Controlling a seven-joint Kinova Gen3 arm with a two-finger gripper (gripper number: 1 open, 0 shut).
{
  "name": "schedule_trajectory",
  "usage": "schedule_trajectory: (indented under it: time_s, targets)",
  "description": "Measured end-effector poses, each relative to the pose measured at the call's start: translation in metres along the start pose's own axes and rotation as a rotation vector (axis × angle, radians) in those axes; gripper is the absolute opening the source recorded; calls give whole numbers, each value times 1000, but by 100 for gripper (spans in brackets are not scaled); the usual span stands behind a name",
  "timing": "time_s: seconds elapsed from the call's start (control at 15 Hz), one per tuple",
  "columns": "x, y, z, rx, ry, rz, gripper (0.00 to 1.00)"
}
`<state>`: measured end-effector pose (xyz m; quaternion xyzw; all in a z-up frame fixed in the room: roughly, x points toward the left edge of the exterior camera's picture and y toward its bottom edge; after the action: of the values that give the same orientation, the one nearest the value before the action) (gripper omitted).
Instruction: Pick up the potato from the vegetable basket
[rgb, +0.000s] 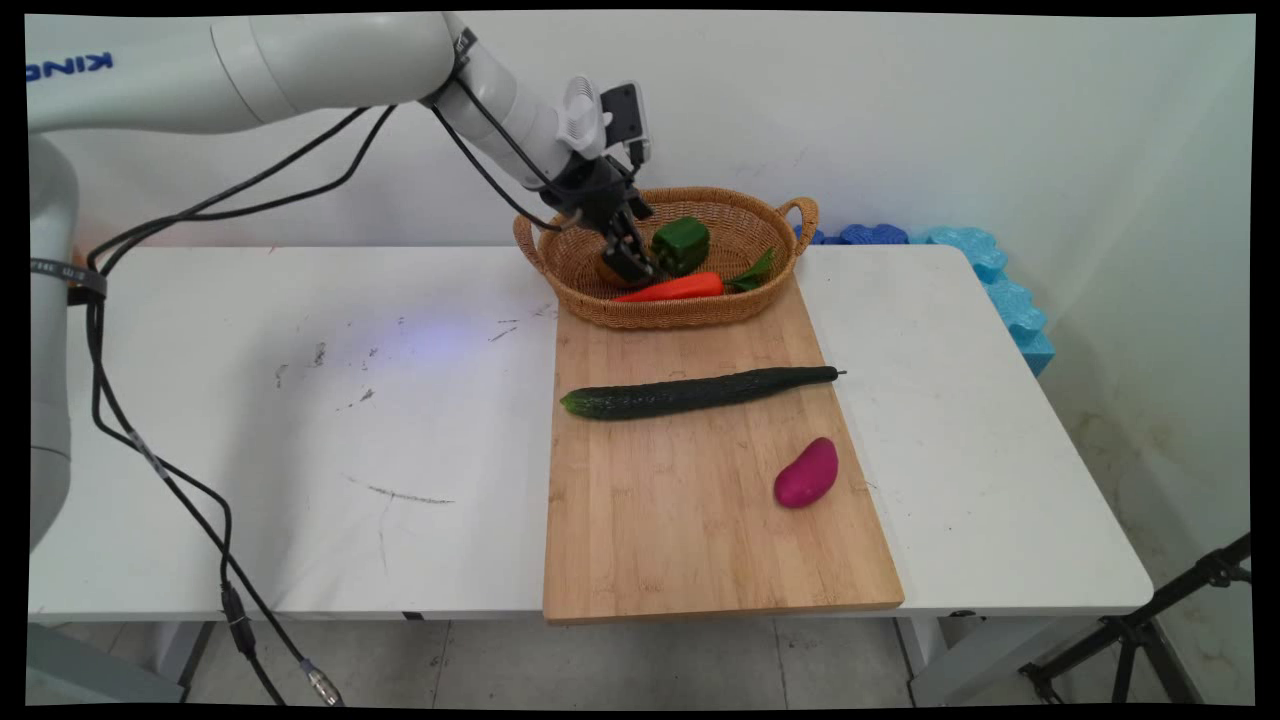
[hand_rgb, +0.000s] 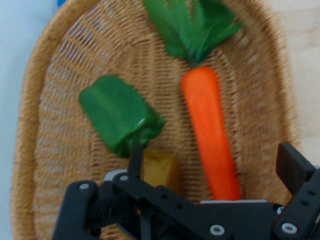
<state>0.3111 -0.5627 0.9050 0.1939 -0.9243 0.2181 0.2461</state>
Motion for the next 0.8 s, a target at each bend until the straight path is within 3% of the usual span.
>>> schedule_trajectory:
  time_s: [0.4, 0.8]
  targets:
    - [-23, -32, 16, 25, -60, 26, 100]
    - [-43, -48, 44, 13, -101, 15, 100]
